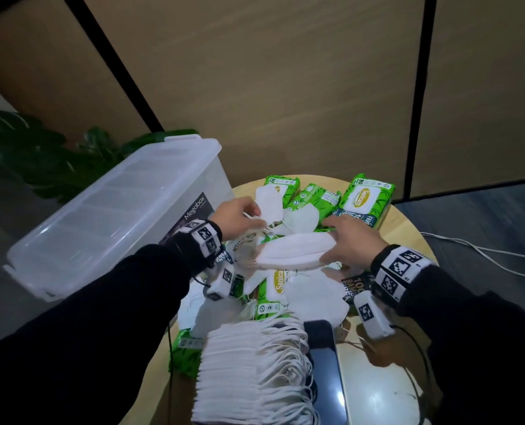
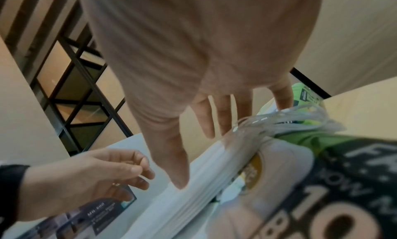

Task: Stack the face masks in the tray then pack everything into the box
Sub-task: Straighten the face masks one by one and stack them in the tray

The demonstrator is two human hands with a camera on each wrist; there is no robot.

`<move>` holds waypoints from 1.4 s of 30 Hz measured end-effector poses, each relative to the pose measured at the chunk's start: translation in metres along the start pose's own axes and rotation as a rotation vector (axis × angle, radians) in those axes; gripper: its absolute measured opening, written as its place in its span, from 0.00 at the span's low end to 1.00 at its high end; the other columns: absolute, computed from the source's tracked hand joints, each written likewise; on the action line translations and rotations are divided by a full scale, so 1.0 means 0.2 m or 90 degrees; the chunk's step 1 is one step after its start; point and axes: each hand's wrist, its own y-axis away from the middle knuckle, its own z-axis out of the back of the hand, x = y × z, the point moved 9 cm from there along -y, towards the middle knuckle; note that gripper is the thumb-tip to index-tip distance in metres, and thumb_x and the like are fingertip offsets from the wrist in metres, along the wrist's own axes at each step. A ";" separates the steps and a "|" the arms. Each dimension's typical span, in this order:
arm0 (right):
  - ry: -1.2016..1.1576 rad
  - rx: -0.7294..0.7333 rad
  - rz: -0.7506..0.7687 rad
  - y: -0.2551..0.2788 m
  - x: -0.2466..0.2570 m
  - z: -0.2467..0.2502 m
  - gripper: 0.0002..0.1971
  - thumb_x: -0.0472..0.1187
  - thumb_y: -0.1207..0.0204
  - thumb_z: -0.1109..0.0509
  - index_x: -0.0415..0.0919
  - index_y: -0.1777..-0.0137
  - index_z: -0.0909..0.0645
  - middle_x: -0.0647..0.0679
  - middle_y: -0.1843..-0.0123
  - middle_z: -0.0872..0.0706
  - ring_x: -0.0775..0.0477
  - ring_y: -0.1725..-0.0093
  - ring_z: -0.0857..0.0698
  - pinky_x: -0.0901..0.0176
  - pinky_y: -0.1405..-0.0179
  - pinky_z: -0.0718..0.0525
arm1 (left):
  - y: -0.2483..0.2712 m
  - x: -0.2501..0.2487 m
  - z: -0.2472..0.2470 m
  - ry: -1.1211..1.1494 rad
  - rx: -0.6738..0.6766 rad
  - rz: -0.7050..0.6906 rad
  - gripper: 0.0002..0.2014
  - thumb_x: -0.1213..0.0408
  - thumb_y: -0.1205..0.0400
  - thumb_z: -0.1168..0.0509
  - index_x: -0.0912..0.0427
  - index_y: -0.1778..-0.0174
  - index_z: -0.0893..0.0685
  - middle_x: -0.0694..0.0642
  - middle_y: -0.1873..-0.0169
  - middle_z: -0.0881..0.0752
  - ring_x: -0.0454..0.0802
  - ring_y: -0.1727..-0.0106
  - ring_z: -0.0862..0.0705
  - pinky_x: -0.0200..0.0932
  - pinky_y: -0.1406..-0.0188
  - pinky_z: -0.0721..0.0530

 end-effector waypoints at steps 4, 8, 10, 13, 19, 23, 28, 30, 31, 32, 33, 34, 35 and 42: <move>-0.248 -0.157 0.016 0.00 0.01 0.11 0.25 0.49 0.28 0.18 0.52 0.31 0.16 0.51 0.29 0.16 0.46 0.32 0.17 0.45 0.31 0.18 | -0.13 0.21 0.11 -0.081 -0.052 0.139 0.21 0.55 0.22 0.21 0.51 0.35 0.17 0.55 0.40 0.13 0.57 0.37 0.15 0.45 0.43 0.19; -0.608 -0.240 -0.043 0.01 -0.04 0.14 0.05 0.41 0.24 0.20 0.48 0.50 0.11 0.51 0.46 0.09 0.48 0.42 0.12 0.53 0.43 0.15 | -0.17 0.27 0.01 -0.190 0.058 0.221 0.32 0.51 0.19 0.24 0.60 0.22 0.23 0.64 0.28 0.18 0.63 0.28 0.19 0.47 0.41 0.18; -0.715 -0.263 -0.071 0.01 -0.06 0.15 0.02 0.38 0.22 0.23 0.46 0.53 0.11 0.51 0.48 0.09 0.49 0.43 0.13 0.60 0.55 0.17 | -0.16 0.26 -0.08 -0.279 0.132 0.206 0.21 0.52 0.17 0.26 0.67 0.39 0.14 0.67 0.39 0.13 0.63 0.36 0.13 0.43 0.59 0.19; -0.787 -0.302 -0.104 0.01 -0.10 0.17 0.03 0.38 0.20 0.25 0.45 0.54 0.11 0.51 0.46 0.09 0.49 0.45 0.13 0.61 0.62 0.20 | -0.15 0.25 -0.09 -0.349 0.104 0.213 0.10 0.63 0.12 0.36 0.66 0.51 0.16 0.65 0.41 0.12 0.62 0.37 0.13 0.46 0.47 0.16; -0.868 -0.293 -0.100 0.00 -0.08 0.17 0.04 0.34 0.19 0.28 0.36 0.49 0.12 0.42 0.55 0.09 0.45 0.53 0.12 0.55 0.57 0.15 | -0.03 0.08 0.25 -0.179 -0.116 0.166 0.18 0.75 0.18 0.44 0.64 0.36 0.15 0.67 0.43 0.11 0.66 0.50 0.09 0.59 0.50 0.07; -0.926 -0.161 -0.082 0.01 0.03 0.10 0.13 0.40 0.19 0.24 0.29 0.41 0.13 0.38 0.55 0.07 0.42 0.54 0.08 0.50 0.52 0.09 | 0.19 -0.18 0.26 0.267 -0.133 0.083 0.15 0.79 0.17 0.41 0.60 0.43 0.14 0.60 0.50 0.11 0.60 0.62 0.06 0.59 0.62 0.06; -0.960 -0.013 -0.061 0.06 0.16 0.01 0.16 0.47 0.19 0.23 0.35 0.40 0.13 0.37 0.45 0.06 0.37 0.45 0.06 0.39 0.42 0.09 | 0.34 -0.40 -0.07 0.566 0.089 0.075 0.10 0.78 0.16 0.34 0.65 0.41 0.14 0.63 0.50 0.11 0.60 0.60 0.08 0.50 0.68 0.08; -0.958 -0.076 -0.073 0.07 0.12 0.04 0.14 0.41 0.19 0.24 0.32 0.38 0.14 0.34 0.44 0.07 0.38 0.49 0.06 0.40 0.47 0.07 | 0.31 -0.40 -0.16 0.538 0.126 0.071 0.07 0.71 0.14 0.33 0.62 0.43 0.13 0.58 0.57 0.11 0.51 0.65 0.12 0.43 0.71 0.13; -0.952 -0.114 -0.096 0.06 0.07 0.05 0.14 0.39 0.19 0.24 0.32 0.38 0.14 0.33 0.45 0.07 0.39 0.52 0.06 0.42 0.51 0.07 | 0.28 -0.39 -0.17 0.522 0.113 0.071 0.06 0.66 0.13 0.32 0.60 0.44 0.12 0.55 0.59 0.11 0.48 0.66 0.13 0.41 0.70 0.16; -0.951 -0.141 -0.124 0.06 0.02 0.05 0.14 0.39 0.19 0.23 0.32 0.37 0.15 0.34 0.46 0.07 0.39 0.53 0.06 0.44 0.55 0.07 | 0.22 -0.36 -0.16 0.514 0.084 0.085 0.07 0.61 0.13 0.31 0.60 0.45 0.11 0.54 0.59 0.11 0.49 0.65 0.13 0.40 0.68 0.17; -0.962 -0.155 -0.151 0.05 -0.04 0.05 0.16 0.39 0.20 0.22 0.33 0.37 0.16 0.35 0.47 0.06 0.39 0.54 0.06 0.45 0.58 0.07 | 0.16 -0.32 -0.14 0.508 0.048 0.106 0.09 0.58 0.13 0.31 0.59 0.46 0.11 0.55 0.58 0.10 0.51 0.63 0.13 0.42 0.66 0.17; -0.977 -0.160 -0.171 0.04 -0.08 0.05 0.17 0.40 0.21 0.22 0.34 0.36 0.16 0.36 0.48 0.06 0.39 0.54 0.05 0.46 0.60 0.07 | 0.08 -0.26 -0.13 0.497 0.014 0.132 0.10 0.56 0.13 0.31 0.59 0.46 0.12 0.56 0.56 0.11 0.53 0.61 0.13 0.43 0.64 0.17; -0.989 -0.161 -0.184 0.04 -0.11 0.04 0.18 0.41 0.22 0.21 0.34 0.35 0.16 0.37 0.48 0.06 0.38 0.54 0.05 0.45 0.61 0.08 | 0.00 -0.20 -0.11 0.476 -0.017 0.157 0.10 0.55 0.13 0.31 0.59 0.47 0.13 0.57 0.53 0.11 0.54 0.60 0.13 0.45 0.62 0.17; -0.970 -0.127 -0.210 0.00 -0.15 0.00 0.24 0.33 0.25 0.21 0.25 0.32 0.21 0.31 0.46 0.09 0.32 0.52 0.07 0.45 0.62 0.07 | -0.38 -0.03 -0.20 -0.018 0.017 0.180 0.23 0.40 0.24 0.25 0.58 0.65 0.20 0.56 0.70 0.17 0.59 0.62 0.16 0.43 0.63 0.22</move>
